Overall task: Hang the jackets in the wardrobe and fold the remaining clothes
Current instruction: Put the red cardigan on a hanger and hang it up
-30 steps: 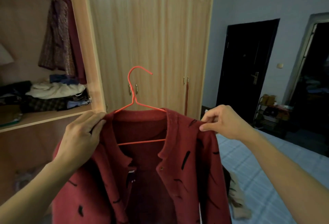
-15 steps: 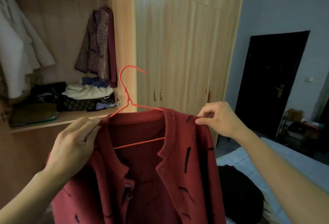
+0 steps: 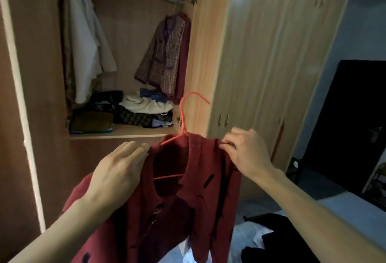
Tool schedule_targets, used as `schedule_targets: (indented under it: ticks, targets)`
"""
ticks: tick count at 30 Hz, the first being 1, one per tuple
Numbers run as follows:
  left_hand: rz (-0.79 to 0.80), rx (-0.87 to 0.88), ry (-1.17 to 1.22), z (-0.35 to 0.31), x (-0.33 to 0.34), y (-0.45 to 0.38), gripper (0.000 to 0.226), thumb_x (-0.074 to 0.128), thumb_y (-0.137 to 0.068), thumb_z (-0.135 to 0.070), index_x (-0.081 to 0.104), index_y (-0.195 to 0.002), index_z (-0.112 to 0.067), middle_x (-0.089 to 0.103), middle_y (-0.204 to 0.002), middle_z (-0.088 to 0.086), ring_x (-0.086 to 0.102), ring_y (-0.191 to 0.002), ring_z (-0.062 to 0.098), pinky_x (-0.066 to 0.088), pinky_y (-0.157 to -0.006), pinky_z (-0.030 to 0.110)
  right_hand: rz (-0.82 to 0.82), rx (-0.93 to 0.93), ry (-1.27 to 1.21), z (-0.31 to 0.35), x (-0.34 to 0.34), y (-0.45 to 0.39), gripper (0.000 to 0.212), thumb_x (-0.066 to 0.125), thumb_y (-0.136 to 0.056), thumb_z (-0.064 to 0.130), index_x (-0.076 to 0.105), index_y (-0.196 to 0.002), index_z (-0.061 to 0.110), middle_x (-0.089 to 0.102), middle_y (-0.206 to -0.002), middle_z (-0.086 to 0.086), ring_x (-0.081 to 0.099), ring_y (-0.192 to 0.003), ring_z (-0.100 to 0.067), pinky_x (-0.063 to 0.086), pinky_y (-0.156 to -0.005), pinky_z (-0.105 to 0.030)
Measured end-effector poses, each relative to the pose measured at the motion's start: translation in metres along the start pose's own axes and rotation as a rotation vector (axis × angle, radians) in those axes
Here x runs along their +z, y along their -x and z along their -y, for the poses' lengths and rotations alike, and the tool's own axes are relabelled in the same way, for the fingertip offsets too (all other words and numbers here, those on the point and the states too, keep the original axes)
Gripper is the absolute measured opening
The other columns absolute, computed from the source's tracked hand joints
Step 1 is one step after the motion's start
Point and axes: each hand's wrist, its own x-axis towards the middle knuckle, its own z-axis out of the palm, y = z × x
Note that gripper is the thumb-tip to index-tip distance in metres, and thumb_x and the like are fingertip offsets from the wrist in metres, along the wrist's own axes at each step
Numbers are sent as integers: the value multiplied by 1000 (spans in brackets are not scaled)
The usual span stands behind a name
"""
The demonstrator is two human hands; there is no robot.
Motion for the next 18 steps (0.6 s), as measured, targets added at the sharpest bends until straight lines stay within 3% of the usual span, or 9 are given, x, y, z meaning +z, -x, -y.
schedule_targets:
  ticks: [3,5,8,11,14,16,18]
  targets:
    - [35,-45,-9,13,0,8,16,52,-96,-14,67,-97,-7,55,-81,-1,57,-72,23,52,-55,43,-104,-20,-170,30,15,-21,14,77,-83,21,69,-73,15,56,-70,6,55,-63,-17,45,-64,-35]
    - [-43,-149,20,27,-1,9,19,52,-95,-16,68,-99,-6,57,-81,0,59,-71,23,54,-57,42,-136,-48,-303,45,28,-30,13,77,-83,17,67,-75,14,52,-73,8,53,-68,-13,43,-67,-26]
    - [-156,-231,58,44,0,9,21,54,-95,-16,70,-103,-5,60,-81,1,61,-68,22,54,-59,41,-61,-51,-451,55,52,-32,10,78,-82,14,69,-85,15,49,-89,10,52,-85,-7,39,-81,-13]
    - [-192,-245,72,56,5,10,19,56,-94,-15,69,-104,-6,60,-81,0,61,-67,22,54,-58,41,64,-17,-520,50,70,-39,19,79,-80,18,63,-91,19,50,-104,10,54,-98,-3,41,-92,-16]
    - [-216,-277,58,77,16,7,21,56,-94,-16,71,-103,-5,61,-81,-1,61,-67,21,53,-60,41,146,-76,-574,40,85,-54,18,71,-87,32,59,-98,24,57,-103,15,57,-102,-5,42,-92,-18]
    - [-224,-281,47,89,23,1,21,56,-94,-16,72,-103,-4,62,-83,-2,62,-70,18,52,-64,36,121,-72,-645,34,97,-68,12,63,-93,24,58,-103,26,62,-101,17,61,-102,-5,45,-90,-17]
    - [-227,-260,39,100,32,-10,20,57,-93,-14,72,-102,-5,64,-86,-2,63,-74,14,50,-69,28,118,-42,-670,25,110,-84,19,62,-93,15,59,-107,27,65,-98,18,64,-99,-4,46,-87,-16]
